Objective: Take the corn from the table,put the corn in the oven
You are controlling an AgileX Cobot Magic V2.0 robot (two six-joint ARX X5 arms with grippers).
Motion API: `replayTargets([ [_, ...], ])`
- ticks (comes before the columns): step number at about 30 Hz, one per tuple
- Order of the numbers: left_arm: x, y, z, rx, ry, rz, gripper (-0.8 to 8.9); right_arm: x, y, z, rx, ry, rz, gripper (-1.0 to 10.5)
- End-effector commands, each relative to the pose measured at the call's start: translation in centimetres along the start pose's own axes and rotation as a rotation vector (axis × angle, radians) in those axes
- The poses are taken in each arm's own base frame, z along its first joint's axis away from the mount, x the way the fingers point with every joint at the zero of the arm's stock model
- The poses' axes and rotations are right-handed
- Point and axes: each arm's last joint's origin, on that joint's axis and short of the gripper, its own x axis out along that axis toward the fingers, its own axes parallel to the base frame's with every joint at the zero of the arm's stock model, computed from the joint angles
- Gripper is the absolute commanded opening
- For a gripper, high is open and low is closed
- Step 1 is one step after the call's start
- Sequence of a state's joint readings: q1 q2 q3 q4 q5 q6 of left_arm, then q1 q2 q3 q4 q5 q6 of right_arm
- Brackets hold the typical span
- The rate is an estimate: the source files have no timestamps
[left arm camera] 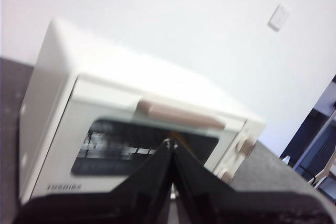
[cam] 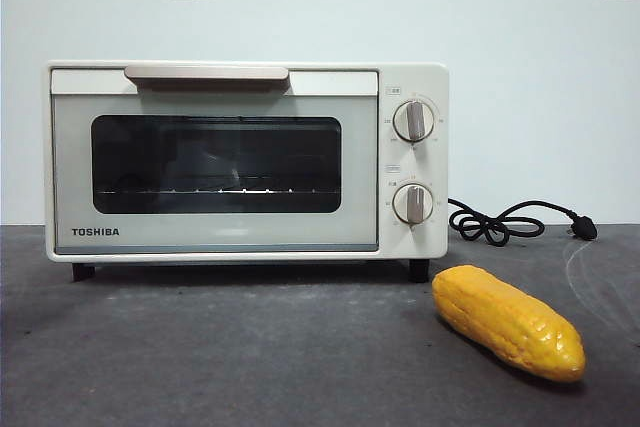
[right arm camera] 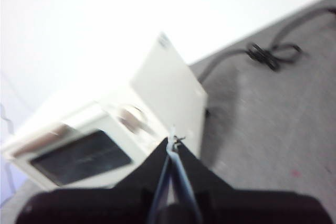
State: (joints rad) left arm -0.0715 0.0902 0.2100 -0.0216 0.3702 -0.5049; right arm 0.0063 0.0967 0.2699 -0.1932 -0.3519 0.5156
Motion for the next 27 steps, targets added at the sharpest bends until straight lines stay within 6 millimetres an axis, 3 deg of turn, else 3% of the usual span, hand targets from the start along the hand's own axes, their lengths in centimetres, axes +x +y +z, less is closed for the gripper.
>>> replayTargets([
  [1,0.3,-0.9,1.8,-0.002,-0.006,-0.015,-0.05,0.0,1.4,2.2,-0.015,0.005,0.055,0.0],
  [15,4.3,-5.2,11.2,0.071,0.256,-0.215,-0.05,2.8,7.5,13.0,-0.112,0.258,0.349,0.1],
  [21,5.3,-6.8,14.7,0.149,0.316,-0.219,-0.05,4.0,9.1,15.0,-0.154,0.381,0.341,3.2],
  [25,5.7,-7.6,16.3,0.171,0.327,-0.218,-0.05,5.3,9.6,14.6,-0.183,0.490,0.248,4.9],
  [27,5.8,-7.8,16.9,0.178,0.330,-0.219,-0.05,6.2,9.9,13.8,-0.199,0.555,0.215,5.2],
])
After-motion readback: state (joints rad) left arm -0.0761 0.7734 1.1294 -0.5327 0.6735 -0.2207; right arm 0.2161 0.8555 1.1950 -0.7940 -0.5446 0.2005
